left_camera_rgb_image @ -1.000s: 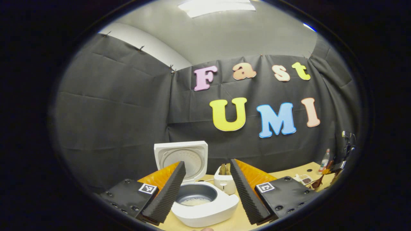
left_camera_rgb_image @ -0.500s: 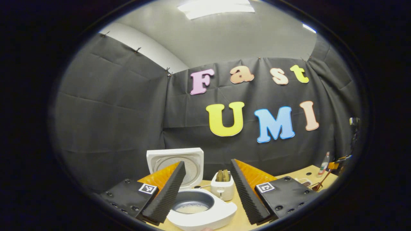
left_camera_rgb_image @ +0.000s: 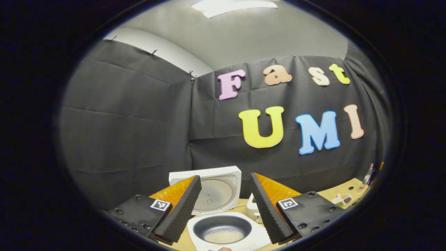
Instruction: Close the left gripper, press the button to open the rice cooker; take a wooden spoon from the chopstick holder with the right hand, scoop a spoonful of rice and pour it into the rice cooker, then put the wooden spoon back into the chopstick holder.
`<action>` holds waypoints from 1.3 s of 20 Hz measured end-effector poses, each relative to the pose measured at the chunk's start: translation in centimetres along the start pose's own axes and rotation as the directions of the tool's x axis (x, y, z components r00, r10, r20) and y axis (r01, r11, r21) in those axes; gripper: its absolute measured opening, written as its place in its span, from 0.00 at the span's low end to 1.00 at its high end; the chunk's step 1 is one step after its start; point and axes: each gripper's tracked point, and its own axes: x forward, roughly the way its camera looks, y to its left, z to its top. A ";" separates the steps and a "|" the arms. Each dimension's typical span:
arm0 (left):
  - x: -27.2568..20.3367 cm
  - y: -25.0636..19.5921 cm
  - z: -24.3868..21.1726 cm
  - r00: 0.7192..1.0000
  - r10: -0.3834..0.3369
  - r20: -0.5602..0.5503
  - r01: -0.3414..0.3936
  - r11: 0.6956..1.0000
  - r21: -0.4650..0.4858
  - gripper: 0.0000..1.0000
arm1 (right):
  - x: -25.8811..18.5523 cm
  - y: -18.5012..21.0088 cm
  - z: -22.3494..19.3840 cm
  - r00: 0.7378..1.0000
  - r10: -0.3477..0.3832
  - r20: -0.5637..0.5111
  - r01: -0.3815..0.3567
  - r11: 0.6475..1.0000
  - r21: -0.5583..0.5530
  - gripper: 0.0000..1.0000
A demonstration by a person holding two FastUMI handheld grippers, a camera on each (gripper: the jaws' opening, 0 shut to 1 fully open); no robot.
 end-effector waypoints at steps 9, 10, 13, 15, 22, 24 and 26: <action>9.4 4.0 1.5 0.998 0.052 -0.031 -0.053 0.997 -0.050 0.96 | -2.6 -1.7 -0.3 0.997 -0.071 -0.010 0.071 0.997 0.007 0.96; 10.5 4.4 1.3 0.998 0.055 -0.043 -0.057 0.997 -0.058 0.96 | -2.9 -1.9 -0.5 0.997 -0.079 -0.013 0.079 0.997 0.005 0.96; 14.1 5.3 0.5 0.995 0.062 -0.076 -0.067 0.995 -0.071 0.99 | -4.0 -2.5 -1.1 0.994 -0.106 -0.025 0.106 0.994 0.001 0.96; 16.3 5.8 0.0 0.994 0.064 -0.089 -0.070 0.996 -0.063 0.99 | -4.7 -3.0 -1.6 0.991 -0.127 -0.035 0.127 0.992 0.001 0.96; 21.5 6.4 -4.4 0.976 0.071 -0.205 -0.089 0.993 -0.078 0.99 | -6.7 -4.6 -3.4 0.980 -0.186 -0.075 0.187 0.982 0.013 1.00; 22.4 6.7 -5.2 0.970 0.078 -0.228 -0.099 0.992 -0.080 0.96 | -7.0 -4.8 -3.8 0.978 -0.191 -0.080 0.192 0.981 0.000 0.96; 23.0 6.7 -6.1 0.965 0.093 -0.243 -0.113 0.991 -0.069 0.94 | -7.1 -4.7 -4.0 0.978 -0.190 -0.087 0.190 0.982 -0.014 0.96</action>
